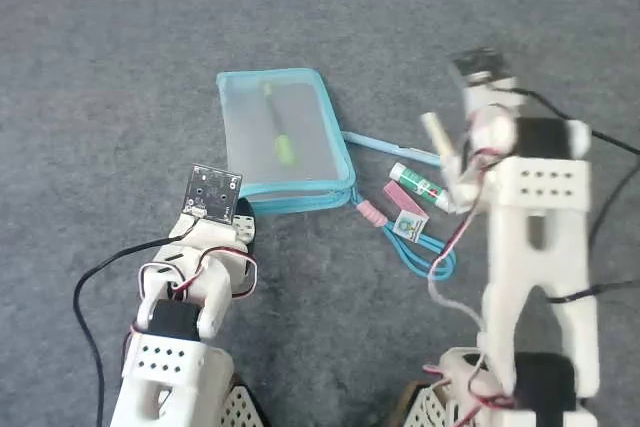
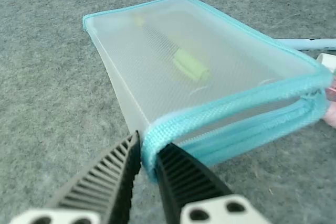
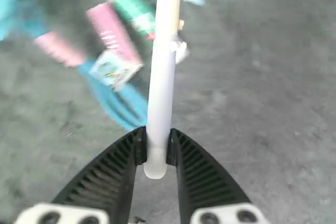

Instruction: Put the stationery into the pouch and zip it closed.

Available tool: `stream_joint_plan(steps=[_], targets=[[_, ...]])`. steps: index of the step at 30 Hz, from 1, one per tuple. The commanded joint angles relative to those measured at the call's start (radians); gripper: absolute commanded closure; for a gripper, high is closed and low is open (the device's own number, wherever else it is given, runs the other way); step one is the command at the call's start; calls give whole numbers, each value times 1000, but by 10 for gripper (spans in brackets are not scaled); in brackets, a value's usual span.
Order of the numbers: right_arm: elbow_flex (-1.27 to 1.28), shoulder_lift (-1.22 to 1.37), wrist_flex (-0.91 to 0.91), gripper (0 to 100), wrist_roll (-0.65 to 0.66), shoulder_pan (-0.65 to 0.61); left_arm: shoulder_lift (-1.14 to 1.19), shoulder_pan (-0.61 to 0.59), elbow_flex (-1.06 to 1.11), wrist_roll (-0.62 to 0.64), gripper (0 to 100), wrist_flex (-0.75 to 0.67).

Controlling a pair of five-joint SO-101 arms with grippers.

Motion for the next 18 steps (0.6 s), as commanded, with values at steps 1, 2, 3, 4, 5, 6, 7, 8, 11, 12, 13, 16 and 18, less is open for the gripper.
stream_joint_plan(steps=[1,2,3,4,5,6,7,8,11,12,13,16,18], targets=[[-55,-140,67,992,-6,-168,11,-9,-7,-6,988,-21],[-54,-174,85,992,-6,-213,11,-9,-7,-6,988,-21],[-54,-211,105,992,-6,-254,11,-9,-7,-6,988,-21],[-54,-246,125,992,-6,-295,11,-9,-7,-6,988,-21],[-49,-278,137,992,-8,-335,11,-9,-7,-6,988,-21],[-31,-311,139,992,-12,-374,11,-9,-7,-6,988,-21],[-5,-335,139,992,-14,-410,11,-9,-7,-6,988,-21],[28,-355,139,992,-12,-452,11,-9,-7,-6,988,-21],[137,-380,117,992,-5,-542,11,-9,-7,-6,988,-21],[163,-380,110,992,5,-556,11,-9,-7,-6,988,-21],[187,-380,104,992,23,-561,11,-9,-7,-6,988,-21],[219,-383,102,992,44,-561,11,-9,-7,-6,988,-21],[224,-384,102,992,44,-561,11,-9,-7,-6,988,-21]])
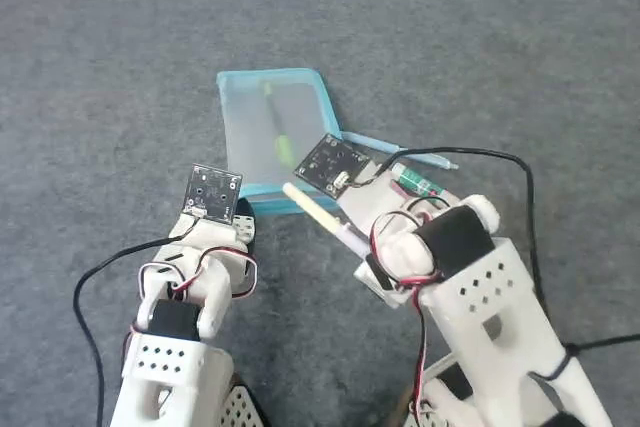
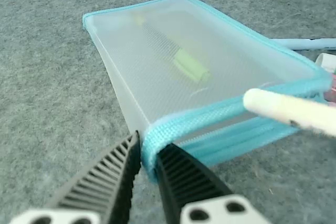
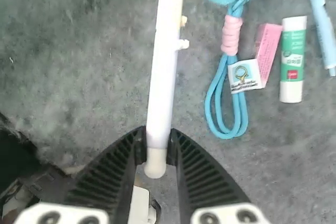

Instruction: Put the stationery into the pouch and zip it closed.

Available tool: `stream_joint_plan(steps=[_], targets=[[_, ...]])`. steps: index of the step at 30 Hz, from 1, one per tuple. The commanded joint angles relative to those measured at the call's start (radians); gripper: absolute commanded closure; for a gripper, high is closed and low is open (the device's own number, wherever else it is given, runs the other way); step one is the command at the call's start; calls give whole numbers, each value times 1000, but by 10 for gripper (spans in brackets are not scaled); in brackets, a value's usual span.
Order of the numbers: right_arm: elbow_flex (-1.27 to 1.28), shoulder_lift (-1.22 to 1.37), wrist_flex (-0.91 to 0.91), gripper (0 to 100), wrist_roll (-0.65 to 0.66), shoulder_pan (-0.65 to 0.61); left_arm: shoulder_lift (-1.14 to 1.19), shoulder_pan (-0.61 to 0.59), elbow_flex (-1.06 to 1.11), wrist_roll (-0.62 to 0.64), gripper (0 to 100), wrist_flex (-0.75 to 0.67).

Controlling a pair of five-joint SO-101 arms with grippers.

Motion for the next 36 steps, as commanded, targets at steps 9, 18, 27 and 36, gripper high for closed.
stream_joint_plan(steps=[9,18,27,36], targets=[[-2,-39,-4,992,21,-13,11,-9,-7,-6,988,-21],[55,-33,-1,991,91,-18,11,-5,-7,-6,988,-21],[68,-28,-134,991,6,35,11,-3,-7,-6,988,-21],[44,-39,-137,991,8,114,11,-2,-7,-6,988,-23]])
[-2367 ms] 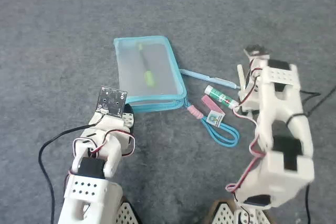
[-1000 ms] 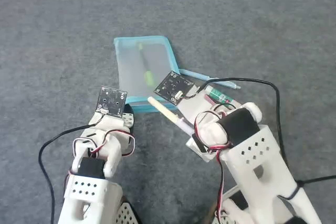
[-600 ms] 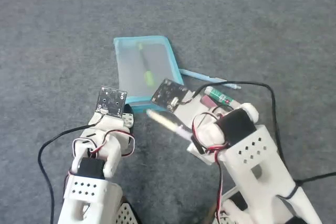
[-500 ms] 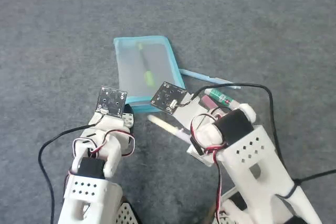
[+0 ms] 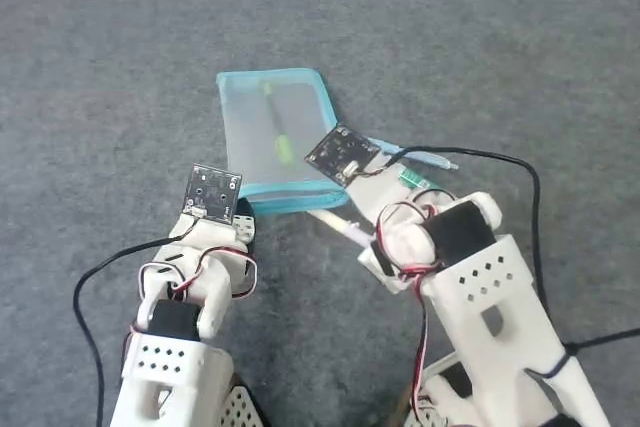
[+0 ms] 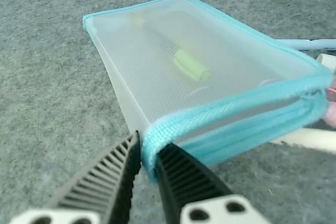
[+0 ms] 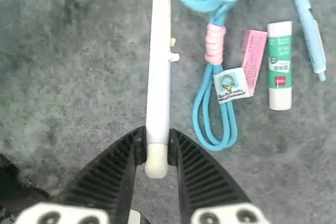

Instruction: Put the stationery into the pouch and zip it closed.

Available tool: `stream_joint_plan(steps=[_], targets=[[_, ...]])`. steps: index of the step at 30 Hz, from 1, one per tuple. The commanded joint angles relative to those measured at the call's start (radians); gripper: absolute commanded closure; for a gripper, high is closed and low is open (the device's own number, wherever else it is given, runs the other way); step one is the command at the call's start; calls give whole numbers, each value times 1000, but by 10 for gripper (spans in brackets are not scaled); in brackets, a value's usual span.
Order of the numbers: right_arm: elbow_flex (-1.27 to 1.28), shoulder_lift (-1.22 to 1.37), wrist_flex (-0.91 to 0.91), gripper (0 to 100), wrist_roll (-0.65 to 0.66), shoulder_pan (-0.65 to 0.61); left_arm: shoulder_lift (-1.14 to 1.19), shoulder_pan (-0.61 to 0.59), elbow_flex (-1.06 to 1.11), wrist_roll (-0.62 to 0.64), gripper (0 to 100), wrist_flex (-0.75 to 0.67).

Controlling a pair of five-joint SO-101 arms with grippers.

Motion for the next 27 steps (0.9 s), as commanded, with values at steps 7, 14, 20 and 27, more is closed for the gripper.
stream_joint_plan(steps=[7,14,20,27], targets=[[-184,-68,157,992,-6,-91,12,-6,-5,-8,988,-41],[-209,-140,171,992,-15,-142,12,-8,-5,-8,988,-41],[-204,-105,143,992,-18,-140,12,-8,-5,-8,988,-40],[-158,-5,4,992,-64,-74,12,-8,-5,-8,988,-38]])
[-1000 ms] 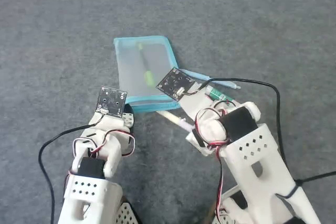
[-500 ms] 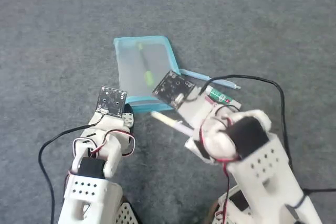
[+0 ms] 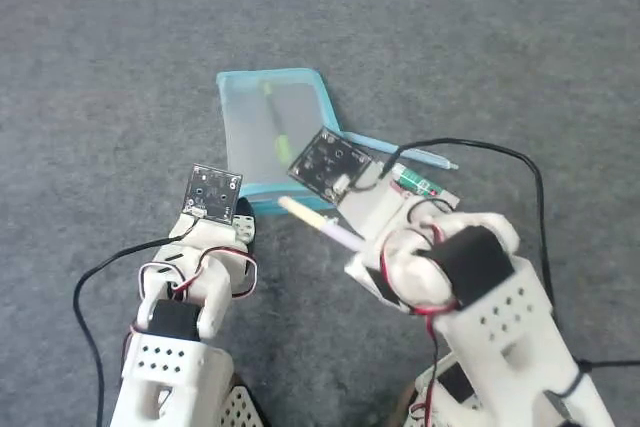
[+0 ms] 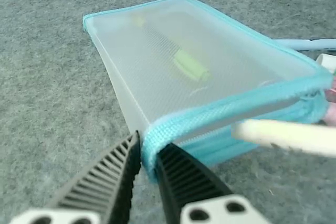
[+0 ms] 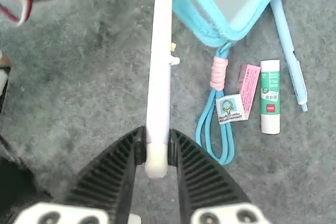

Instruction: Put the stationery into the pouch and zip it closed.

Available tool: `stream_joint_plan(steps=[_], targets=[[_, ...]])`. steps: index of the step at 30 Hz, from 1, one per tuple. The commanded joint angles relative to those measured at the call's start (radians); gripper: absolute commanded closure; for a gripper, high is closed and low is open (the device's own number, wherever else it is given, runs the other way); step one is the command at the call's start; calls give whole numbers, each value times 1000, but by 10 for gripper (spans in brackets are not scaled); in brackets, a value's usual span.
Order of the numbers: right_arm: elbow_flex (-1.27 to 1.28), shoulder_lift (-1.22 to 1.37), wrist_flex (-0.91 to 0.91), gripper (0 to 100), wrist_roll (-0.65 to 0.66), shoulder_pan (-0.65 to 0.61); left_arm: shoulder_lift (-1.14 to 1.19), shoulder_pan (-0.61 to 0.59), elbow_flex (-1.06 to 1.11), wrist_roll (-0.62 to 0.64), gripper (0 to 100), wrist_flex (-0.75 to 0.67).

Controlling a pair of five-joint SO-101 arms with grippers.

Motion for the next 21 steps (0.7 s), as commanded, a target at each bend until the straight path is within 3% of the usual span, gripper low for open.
stream_joint_plan(steps=[1,12,21], targets=[[-2,59,-74,992,-20,67,12,-8,-5,-6,988,-37],[-2,239,-263,992,-64,97,12,-3,-5,-6,988,-40],[-6,433,-492,991,-196,61,12,-6,-5,-6,988,-40]])
